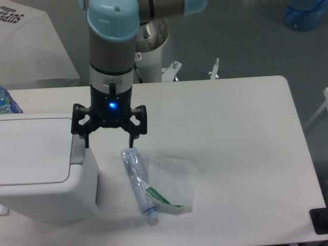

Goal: Open the trash can

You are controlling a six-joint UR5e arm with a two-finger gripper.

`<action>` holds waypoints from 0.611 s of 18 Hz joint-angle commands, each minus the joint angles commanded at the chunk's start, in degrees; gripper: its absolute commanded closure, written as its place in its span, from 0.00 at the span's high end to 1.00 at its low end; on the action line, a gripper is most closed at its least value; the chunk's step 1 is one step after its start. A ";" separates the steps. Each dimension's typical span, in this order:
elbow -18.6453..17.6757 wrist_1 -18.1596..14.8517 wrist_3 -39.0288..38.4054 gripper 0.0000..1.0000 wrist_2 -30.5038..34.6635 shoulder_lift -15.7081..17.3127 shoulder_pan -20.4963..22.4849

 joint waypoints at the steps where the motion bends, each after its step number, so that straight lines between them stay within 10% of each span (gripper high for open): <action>1: 0.00 0.00 -0.09 1.00 -0.09 0.00 0.00; 11: 0.00 0.00 -1.23 1.00 -0.26 -1.05 -0.09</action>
